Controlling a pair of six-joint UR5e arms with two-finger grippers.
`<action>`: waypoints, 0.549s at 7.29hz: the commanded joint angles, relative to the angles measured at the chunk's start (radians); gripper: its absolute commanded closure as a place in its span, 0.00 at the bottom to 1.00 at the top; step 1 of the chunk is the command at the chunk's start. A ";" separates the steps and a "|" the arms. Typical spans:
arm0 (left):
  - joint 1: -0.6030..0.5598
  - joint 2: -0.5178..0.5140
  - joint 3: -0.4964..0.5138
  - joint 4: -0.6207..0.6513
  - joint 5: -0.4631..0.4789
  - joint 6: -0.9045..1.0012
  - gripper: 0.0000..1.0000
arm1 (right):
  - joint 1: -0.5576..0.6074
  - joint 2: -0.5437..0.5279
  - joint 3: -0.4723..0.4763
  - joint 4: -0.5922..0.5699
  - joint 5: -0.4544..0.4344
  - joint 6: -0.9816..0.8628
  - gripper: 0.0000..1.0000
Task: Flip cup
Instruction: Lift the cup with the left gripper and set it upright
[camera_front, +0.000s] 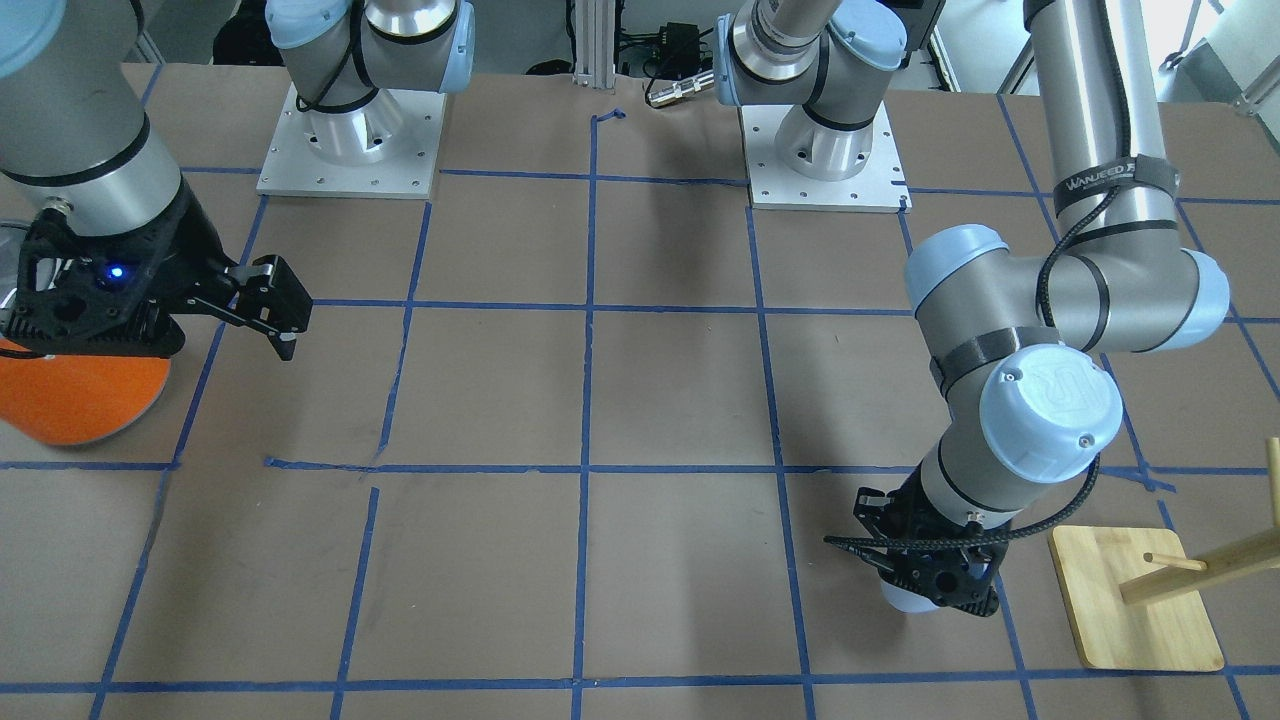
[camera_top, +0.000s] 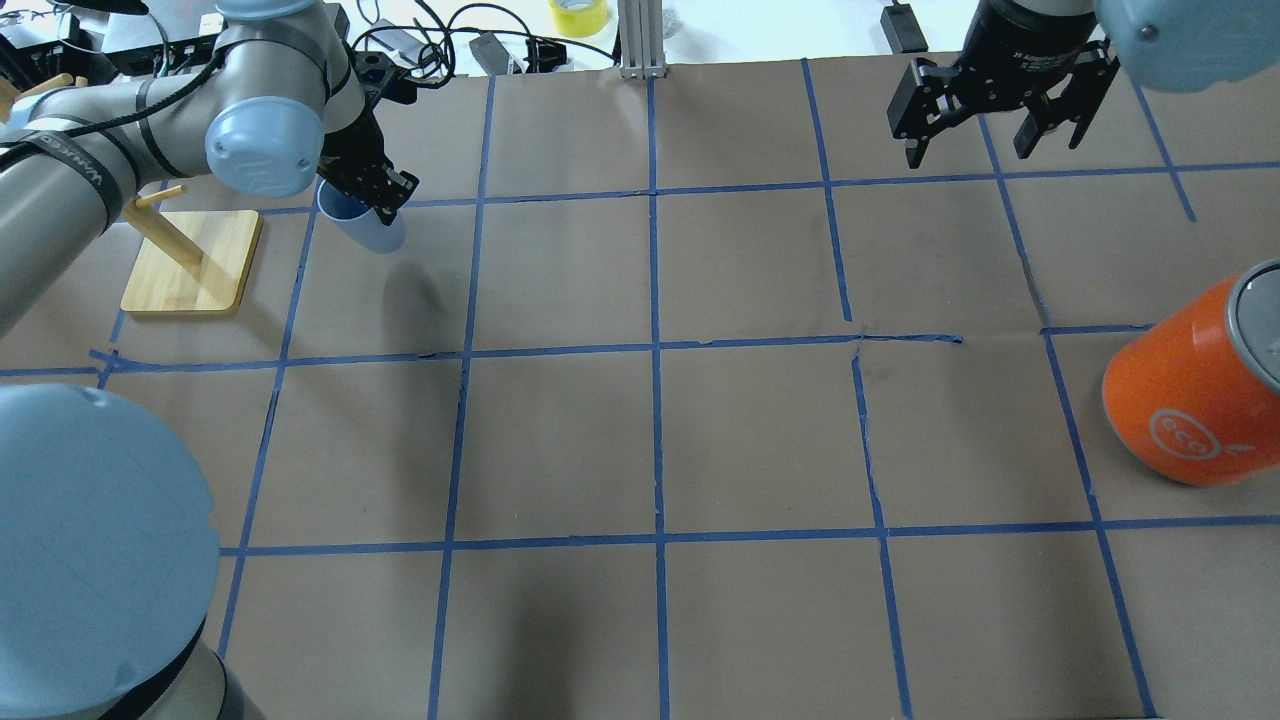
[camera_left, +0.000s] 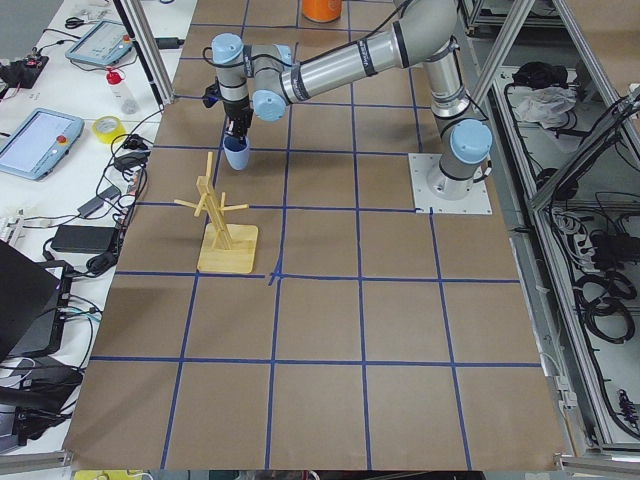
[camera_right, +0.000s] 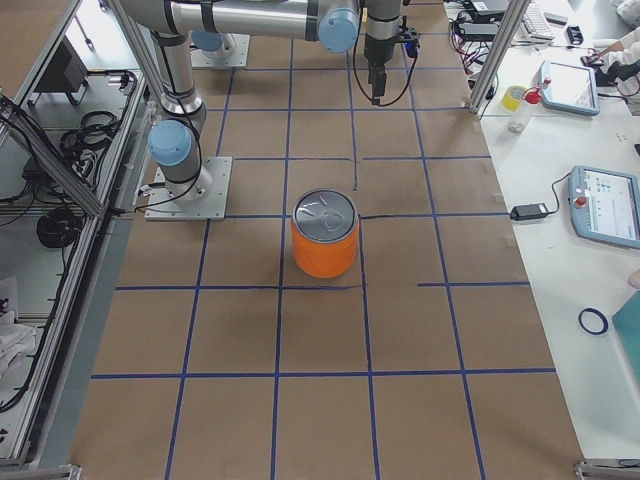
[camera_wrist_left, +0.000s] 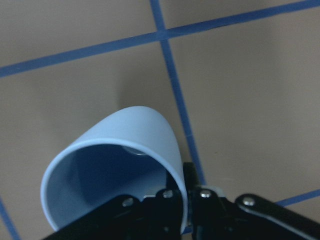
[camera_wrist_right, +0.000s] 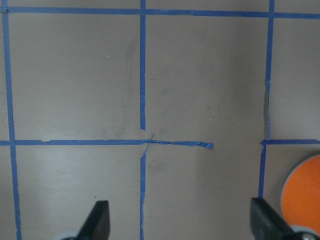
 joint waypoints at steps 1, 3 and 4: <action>0.002 -0.009 -0.022 0.007 0.008 0.009 0.94 | 0.001 -0.014 0.002 0.006 0.001 0.001 0.00; 0.002 -0.017 -0.025 0.021 0.011 -0.006 0.01 | 0.001 -0.012 0.002 0.006 0.001 0.001 0.00; 0.002 -0.017 -0.021 0.021 0.016 -0.007 0.00 | 0.001 -0.009 0.002 0.006 -0.001 0.001 0.00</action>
